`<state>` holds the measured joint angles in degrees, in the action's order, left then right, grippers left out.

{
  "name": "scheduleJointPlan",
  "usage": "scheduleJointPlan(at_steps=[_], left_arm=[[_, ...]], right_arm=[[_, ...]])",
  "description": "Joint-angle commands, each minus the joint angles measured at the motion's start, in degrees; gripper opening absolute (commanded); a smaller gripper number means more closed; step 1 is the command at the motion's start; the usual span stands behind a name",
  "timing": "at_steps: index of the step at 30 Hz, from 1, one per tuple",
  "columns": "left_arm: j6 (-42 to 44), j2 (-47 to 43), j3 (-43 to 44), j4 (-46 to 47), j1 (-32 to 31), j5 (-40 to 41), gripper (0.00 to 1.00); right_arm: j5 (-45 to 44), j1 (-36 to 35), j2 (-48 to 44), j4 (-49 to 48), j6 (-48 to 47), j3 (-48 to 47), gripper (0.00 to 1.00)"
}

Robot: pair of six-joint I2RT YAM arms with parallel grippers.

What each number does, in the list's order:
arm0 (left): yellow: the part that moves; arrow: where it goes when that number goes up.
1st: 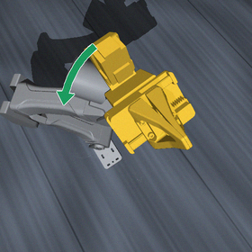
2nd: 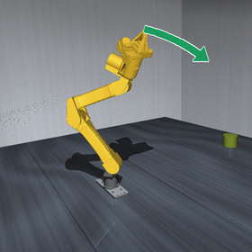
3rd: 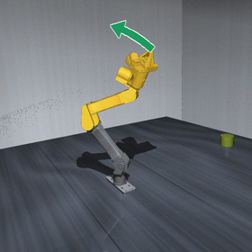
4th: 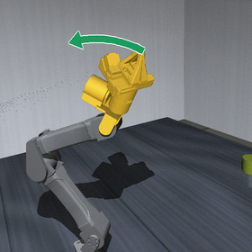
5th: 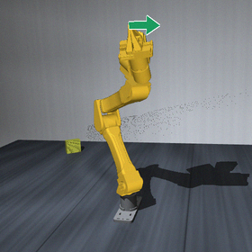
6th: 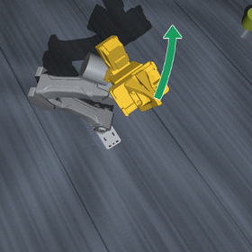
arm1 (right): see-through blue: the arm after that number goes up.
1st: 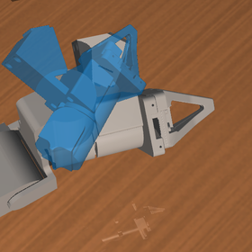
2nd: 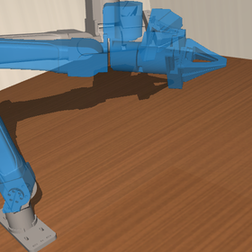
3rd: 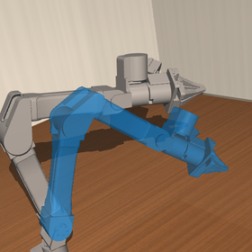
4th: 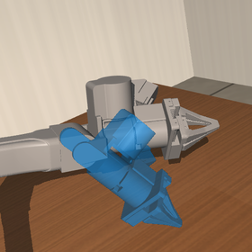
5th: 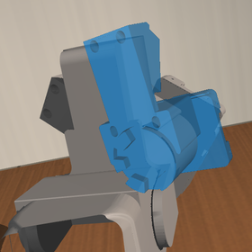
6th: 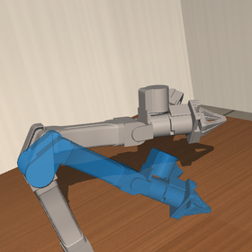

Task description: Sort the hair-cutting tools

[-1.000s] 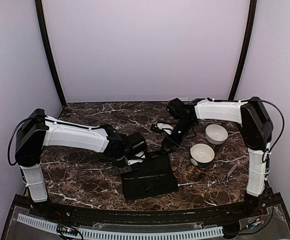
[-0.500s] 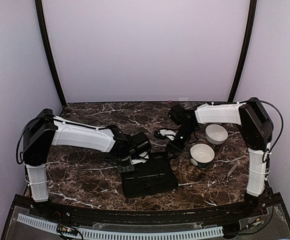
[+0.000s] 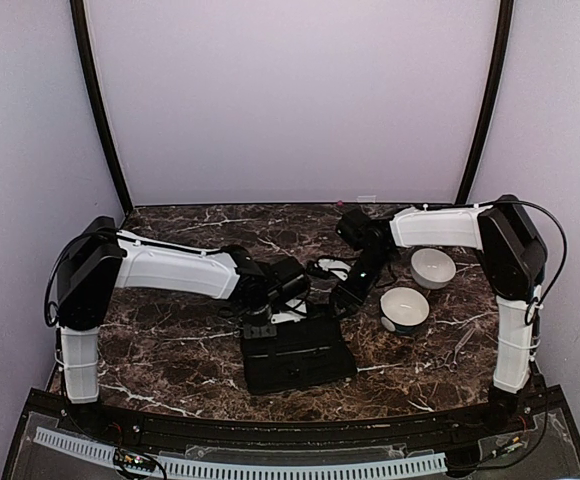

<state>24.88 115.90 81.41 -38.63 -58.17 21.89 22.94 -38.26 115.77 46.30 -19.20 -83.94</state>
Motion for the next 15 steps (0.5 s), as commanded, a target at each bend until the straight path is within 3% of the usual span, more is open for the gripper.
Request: scheduleJointPlan(at_steps=[1,15], left_arm=[[1.3,0.4,2.0,2.5,0.3,-2.4,0.00],[-0.7,2.5,2.4,7.2,1.0,-7.4,0.00]], right_arm=[[2.1,-0.1,-0.6,-0.2,0.0,0.2,0.59],[3.2,-0.1,0.4,-0.1,-0.1,-0.2,0.57]])
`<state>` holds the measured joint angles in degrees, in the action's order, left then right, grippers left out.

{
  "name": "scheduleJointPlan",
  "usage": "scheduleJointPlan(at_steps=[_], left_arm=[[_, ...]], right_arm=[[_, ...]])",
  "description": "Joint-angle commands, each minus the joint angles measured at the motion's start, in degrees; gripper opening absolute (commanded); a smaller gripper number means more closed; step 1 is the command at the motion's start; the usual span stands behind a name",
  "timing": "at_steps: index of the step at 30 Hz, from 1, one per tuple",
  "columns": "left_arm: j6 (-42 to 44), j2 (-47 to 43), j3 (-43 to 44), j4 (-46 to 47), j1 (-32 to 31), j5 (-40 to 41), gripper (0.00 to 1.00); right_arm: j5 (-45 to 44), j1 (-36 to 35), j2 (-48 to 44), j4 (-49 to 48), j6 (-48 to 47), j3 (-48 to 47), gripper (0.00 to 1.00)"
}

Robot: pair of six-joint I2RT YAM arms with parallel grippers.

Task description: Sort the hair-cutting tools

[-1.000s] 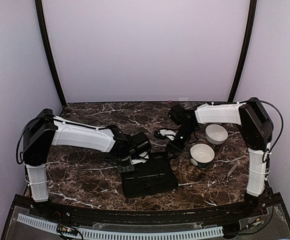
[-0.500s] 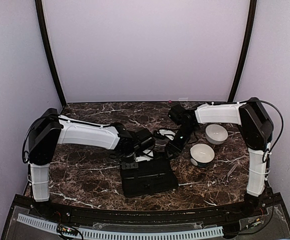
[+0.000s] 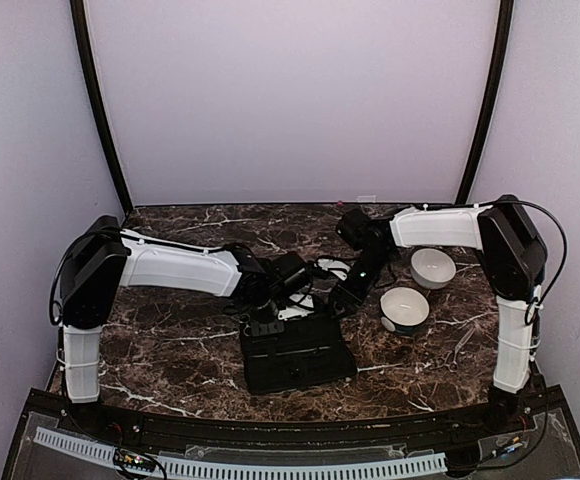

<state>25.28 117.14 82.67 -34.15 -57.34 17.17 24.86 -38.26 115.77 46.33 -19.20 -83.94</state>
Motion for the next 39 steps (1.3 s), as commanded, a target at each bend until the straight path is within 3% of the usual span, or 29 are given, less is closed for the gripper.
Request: scheduleJointPlan(at_steps=[1,5,14,20,25,28,32,39], left_arm=[[-1.3,1.2,1.2,3.0,0.2,-2.8,0.00],[-2.4,1.2,1.1,3.8,0.2,-2.6,0.01],[-3.6,-4.9,-1.3,2.2,0.2,-2.5,0.24],[-5.8,-10.0,-4.7,-2.6,0.2,1.8,0.33],[-9.1,-18.8,-10.1,-0.8,0.7,3.1,0.34],[-12.2,-22.2,-13.0,-0.4,3.4,-0.3,0.31],[-13.7,-22.9,-15.6,-1.1,6.5,-4.9,0.22],[-12.7,-20.8,-16.6,0.2,7.5,-10.1,0.19]], right_arm=[[1.4,-0.2,0.3,-0.1,-0.1,-0.1,0.57],[1.4,-0.1,0.5,-0.1,-0.2,0.0,0.57],[0.6,-0.1,-0.7,-0.5,-0.7,0.7,0.57],[0.7,-0.1,-1.3,-0.5,-0.7,0.6,0.57],[0.4,-0.1,-0.8,-0.6,-1.1,0.8,0.57],[0.6,-0.1,-0.3,-0.3,-1.3,0.6,0.57],[1.1,-0.1,1.3,0.3,-1.5,-0.8,0.57],[1.5,-0.1,2.8,1.2,-1.7,-1.9,0.56]])
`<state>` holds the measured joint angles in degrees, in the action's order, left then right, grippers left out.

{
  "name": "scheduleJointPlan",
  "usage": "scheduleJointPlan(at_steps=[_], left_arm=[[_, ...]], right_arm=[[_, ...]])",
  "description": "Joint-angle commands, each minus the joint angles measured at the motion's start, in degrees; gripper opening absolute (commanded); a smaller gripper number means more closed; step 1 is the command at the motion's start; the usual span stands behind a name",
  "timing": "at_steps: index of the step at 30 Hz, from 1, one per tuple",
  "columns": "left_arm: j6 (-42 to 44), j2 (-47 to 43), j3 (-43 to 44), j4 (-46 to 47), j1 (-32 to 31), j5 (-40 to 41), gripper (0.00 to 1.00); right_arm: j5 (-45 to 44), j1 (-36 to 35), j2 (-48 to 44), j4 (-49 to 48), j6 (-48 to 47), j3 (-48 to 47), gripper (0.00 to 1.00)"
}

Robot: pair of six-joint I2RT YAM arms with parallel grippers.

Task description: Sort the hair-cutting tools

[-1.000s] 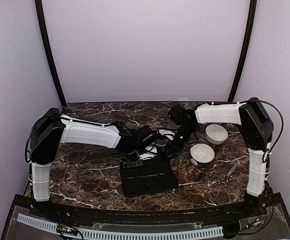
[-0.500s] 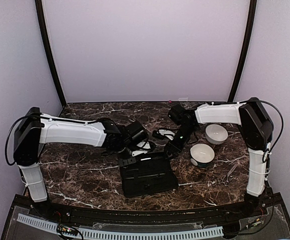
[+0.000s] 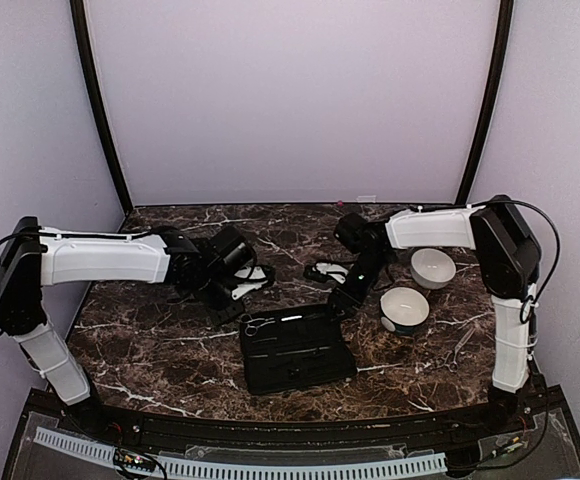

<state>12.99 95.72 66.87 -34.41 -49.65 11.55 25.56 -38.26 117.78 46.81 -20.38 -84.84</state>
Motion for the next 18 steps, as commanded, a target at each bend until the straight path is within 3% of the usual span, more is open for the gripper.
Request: scheduleJointPlan(at_steps=[1,9,18], left_arm=[[-0.4,1.0,-0.8,0.8,-0.2,-5.5,0.19],[0.7,4.9,0.2,2.2,-0.1,-8.5,0.20],[1.0,8.4,-0.3,7.0,-0.1,-5.0,0.22]], right_arm=[[0.6,-0.1,1.0,0.8,-0.6,-1.1,0.56],[0.6,-0.1,1.5,1.3,-0.8,-1.6,0.56],[0.7,-0.1,1.6,1.8,-1.1,-1.7,0.55]])
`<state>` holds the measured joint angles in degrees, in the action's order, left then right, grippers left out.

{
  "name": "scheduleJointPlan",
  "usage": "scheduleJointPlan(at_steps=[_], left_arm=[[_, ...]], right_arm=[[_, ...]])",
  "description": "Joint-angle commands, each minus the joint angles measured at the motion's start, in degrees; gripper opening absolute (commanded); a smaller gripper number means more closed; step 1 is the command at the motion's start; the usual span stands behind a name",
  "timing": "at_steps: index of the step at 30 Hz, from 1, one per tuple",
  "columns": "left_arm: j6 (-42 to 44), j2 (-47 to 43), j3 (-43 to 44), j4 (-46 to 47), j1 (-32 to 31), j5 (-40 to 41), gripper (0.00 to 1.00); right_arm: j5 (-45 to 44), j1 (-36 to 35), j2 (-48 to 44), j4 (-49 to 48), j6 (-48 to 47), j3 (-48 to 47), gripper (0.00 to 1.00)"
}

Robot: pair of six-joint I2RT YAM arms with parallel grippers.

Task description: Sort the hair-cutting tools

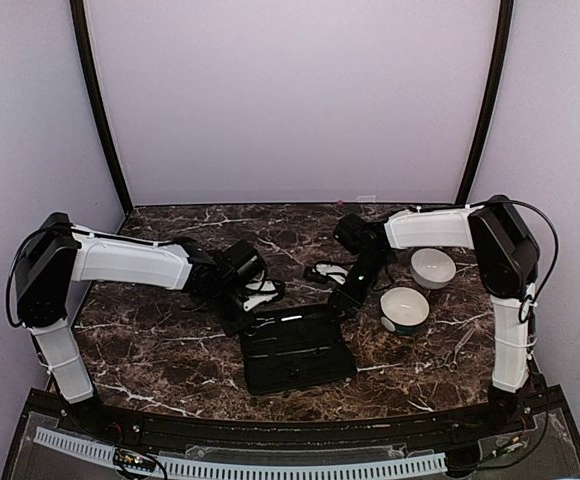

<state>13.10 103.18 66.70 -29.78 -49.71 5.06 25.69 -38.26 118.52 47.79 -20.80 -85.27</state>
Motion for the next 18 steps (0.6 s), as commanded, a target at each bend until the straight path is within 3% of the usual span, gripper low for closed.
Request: scheduleJointPlan(at_steps=[1,18], left_arm=[[1.0,1.5,0.0,2.7,0.0,1.6,0.21],[1.6,5.1,3.1,7.8,-2.1,-3.8,0.17]], right_arm=[[0.6,-0.1,0.6,0.6,-0.6,-1.1,0.55],[0.6,-0.4,0.9,1.0,-0.6,-1.4,0.55]])
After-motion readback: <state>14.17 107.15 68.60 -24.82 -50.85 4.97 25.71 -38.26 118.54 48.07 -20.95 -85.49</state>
